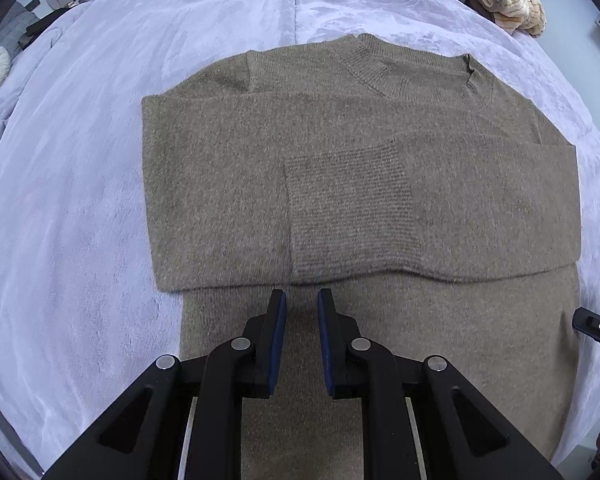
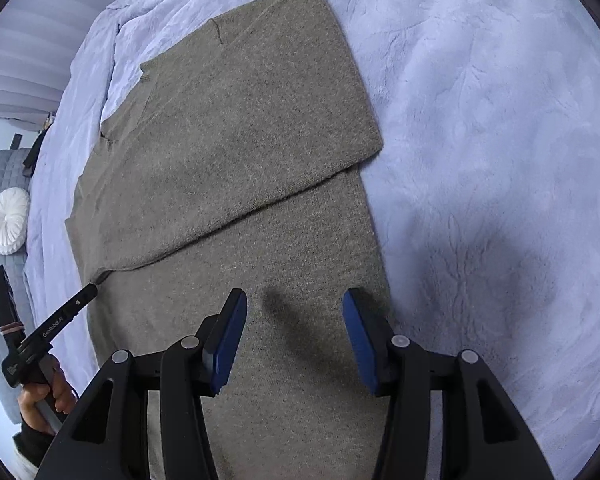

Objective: Fold small clothes

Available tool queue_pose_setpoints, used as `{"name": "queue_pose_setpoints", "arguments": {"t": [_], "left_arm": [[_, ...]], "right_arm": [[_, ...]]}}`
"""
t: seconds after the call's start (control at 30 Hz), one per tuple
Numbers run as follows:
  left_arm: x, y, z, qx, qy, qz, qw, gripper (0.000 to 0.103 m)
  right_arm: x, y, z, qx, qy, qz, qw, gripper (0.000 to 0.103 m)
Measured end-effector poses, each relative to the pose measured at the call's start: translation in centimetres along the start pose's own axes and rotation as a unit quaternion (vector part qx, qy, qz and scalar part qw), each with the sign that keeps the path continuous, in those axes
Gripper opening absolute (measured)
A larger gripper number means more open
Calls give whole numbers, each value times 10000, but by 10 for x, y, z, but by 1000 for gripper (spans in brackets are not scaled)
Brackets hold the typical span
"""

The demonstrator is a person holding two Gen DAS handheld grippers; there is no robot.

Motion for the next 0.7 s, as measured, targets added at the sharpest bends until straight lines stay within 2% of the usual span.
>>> {"name": "queue_pose_setpoints", "arguments": {"t": [0.17, 0.2, 0.23, 0.27, 0.3, 0.37, 0.63, 0.67, 0.7], "left_arm": [[-2, 0, -7, 71, 0, 83, 9999, 18], [-3, 0, -8, 83, 18, 85, 9999, 22], [-3, 0, -9, 89, 40, 82, 9999, 34], [-3, 2, -10, 49, 75, 93, 9999, 79], [-3, 6, -9, -95, 119, 133, 9998, 101], [-5, 14, -9, -337, 66, 146, 9993, 102], [-21, 13, -17, -262, -128, 199, 9994, 102], [-22, 14, -19, -259, -136, 209, 9994, 102], [-24, 14, -20, -256, -143, 226, 9993, 102]], "right_arm": [[3, 2, -1, -20, -44, 33, 10000, 54], [4, 3, -1, -39, -9, -2, 10000, 55], [6, 4, 0, -64, 46, -64, 9999, 62], [7, 6, 0, -90, 93, -104, 9999, 63], [9, 7, 0, -113, 163, -145, 9997, 64], [14, 8, 1, -122, 279, -180, 9994, 64], [24, 7, -1, -108, 377, -130, 9991, 64], [25, 8, -2, -122, 394, -133, 9991, 66], [26, 9, -2, -158, 444, -152, 9988, 81]]}}
Point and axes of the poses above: each gripper's, at about its wrist camera, not at the fingertips, and y roughly against the way its jaws point, x to its left, z to its top, the point moved 7 cm from there along -y, roughly the way its jaws point, and after that the axes turned 6 degrees about y, right-handed, at the moved point
